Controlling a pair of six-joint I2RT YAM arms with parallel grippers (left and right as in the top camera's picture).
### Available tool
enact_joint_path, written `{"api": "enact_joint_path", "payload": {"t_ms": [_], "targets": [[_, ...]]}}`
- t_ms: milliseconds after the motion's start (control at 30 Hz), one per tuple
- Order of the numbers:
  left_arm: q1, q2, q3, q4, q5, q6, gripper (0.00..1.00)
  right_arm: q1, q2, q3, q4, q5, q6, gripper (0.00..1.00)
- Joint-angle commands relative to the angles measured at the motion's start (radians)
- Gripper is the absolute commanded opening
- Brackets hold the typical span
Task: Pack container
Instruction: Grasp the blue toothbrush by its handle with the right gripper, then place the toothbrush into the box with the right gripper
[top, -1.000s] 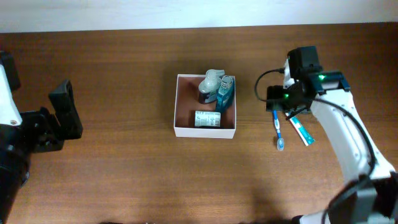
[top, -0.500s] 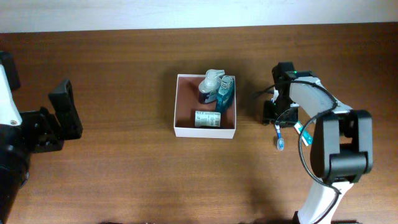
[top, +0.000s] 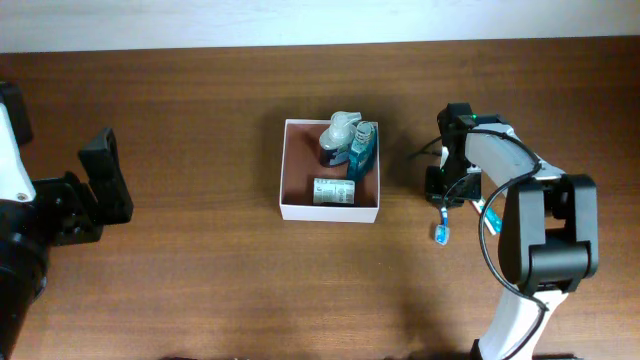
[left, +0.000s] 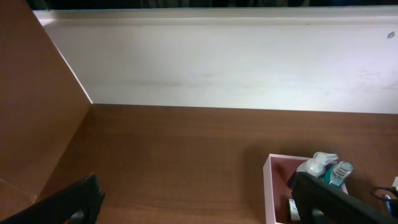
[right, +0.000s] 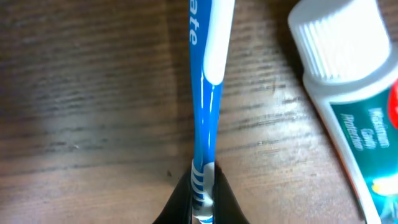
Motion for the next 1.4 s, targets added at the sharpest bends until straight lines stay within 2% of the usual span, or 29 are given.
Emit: {"api": "enact_joint_path", "payload": {"t_ms": [0, 67, 233, 367, 500, 600, 733, 867, 933, 967, 1033, 1067, 1200, 1233, 1367], "targets": [[0.004, -0.002, 0.002, 0.000, -0.011, 0.009, 0.99, 0.018, -0.176, 0.011, -0.015, 0.007, 0.003, 0.04], [0.004, -0.002, 0.002, 0.000, -0.011, 0.009, 0.99, 0.053, -0.278, 0.033, -0.031, 0.003, 0.000, 0.04], [0.004, -0.002, 0.002, 0.000, -0.011, 0.009, 0.99, 0.240, -0.537, 0.074, -0.016, -0.103, -0.235, 0.04], [0.004, -0.002, 0.002, 0.000, -0.011, 0.009, 0.99, 0.453, -0.626, 0.074, 0.001, -0.108, -0.420, 0.04], [0.004, -0.002, 0.002, 0.000, -0.011, 0.009, 0.99, 0.616, -0.601, 0.071, 0.010, -0.095, -0.607, 0.04], [0.004, -0.002, 0.002, 0.000, -0.011, 0.009, 0.99, 0.680, -0.514, 0.068, 0.064, 0.009, -0.759, 0.04], [0.004, -0.002, 0.002, 0.000, -0.011, 0.009, 0.99, 0.653, -0.395, 0.068, 0.154, 0.089, -0.864, 0.04], [0.004, -0.002, 0.002, 0.000, -0.011, 0.009, 0.99, 0.603, -0.279, 0.068, 0.214, 0.091, -0.951, 0.04], [0.004, -0.002, 0.002, 0.000, -0.011, 0.009, 0.99, 0.567, -0.219, 0.069, 0.231, 0.107, -0.954, 0.04], [0.004, -0.002, 0.002, 0.000, -0.011, 0.009, 0.99, 0.557, -0.206, 0.069, 0.231, 0.106, -0.953, 0.07], [0.004, -0.002, 0.002, 0.000, -0.011, 0.009, 0.99, 0.551, -0.200, 0.069, 0.232, 0.106, -0.942, 0.38], [0.004, -0.002, 0.002, 0.000, -0.011, 0.009, 0.99, 0.552, -0.200, 0.070, 0.232, 0.106, -0.941, 0.46], [0.004, -0.002, 0.002, 0.000, -0.011, 0.009, 1.00, 0.578, -0.236, 0.105, 0.215, 0.108, -0.915, 0.56], [0.004, -0.002, 0.002, 0.000, -0.011, 0.009, 0.99, 0.589, -0.254, 0.124, 0.202, 0.114, -0.885, 0.56], [0.004, -0.002, 0.002, 0.000, -0.011, 0.009, 0.99, 0.597, -0.325, 0.206, 0.128, 0.203, -0.666, 0.56]]}}
